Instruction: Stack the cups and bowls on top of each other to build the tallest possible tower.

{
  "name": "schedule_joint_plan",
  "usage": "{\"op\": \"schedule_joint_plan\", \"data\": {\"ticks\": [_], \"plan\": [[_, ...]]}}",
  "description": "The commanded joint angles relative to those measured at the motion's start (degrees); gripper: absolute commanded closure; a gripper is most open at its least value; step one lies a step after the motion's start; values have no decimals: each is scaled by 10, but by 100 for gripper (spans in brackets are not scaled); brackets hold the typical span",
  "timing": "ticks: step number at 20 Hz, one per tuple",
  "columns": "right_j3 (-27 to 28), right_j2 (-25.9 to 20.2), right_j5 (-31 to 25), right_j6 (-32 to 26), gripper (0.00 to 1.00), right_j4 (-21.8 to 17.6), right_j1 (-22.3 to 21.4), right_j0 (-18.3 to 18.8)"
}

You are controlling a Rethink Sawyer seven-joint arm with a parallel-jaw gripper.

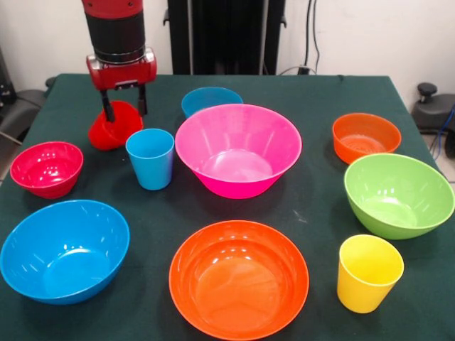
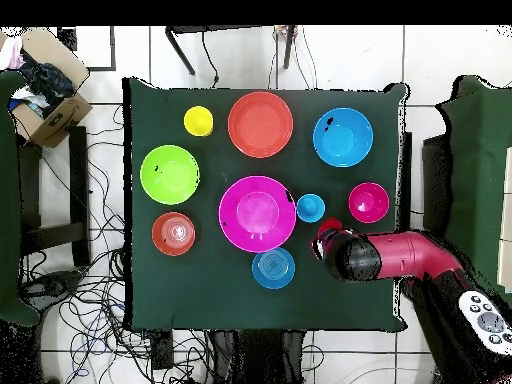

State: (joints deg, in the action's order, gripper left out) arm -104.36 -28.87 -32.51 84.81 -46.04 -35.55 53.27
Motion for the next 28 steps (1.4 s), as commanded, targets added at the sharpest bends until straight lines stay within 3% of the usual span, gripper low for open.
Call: {"op": "schedule_joint_plan", "data": {"ticks": [1,20,28], "plan": [[56,-38,-47,-134,0,-24,26,7],[51,-27,-95,-154,0,-27,54,32],[-30,7,-100,-93,0,-20,51,53]]}}
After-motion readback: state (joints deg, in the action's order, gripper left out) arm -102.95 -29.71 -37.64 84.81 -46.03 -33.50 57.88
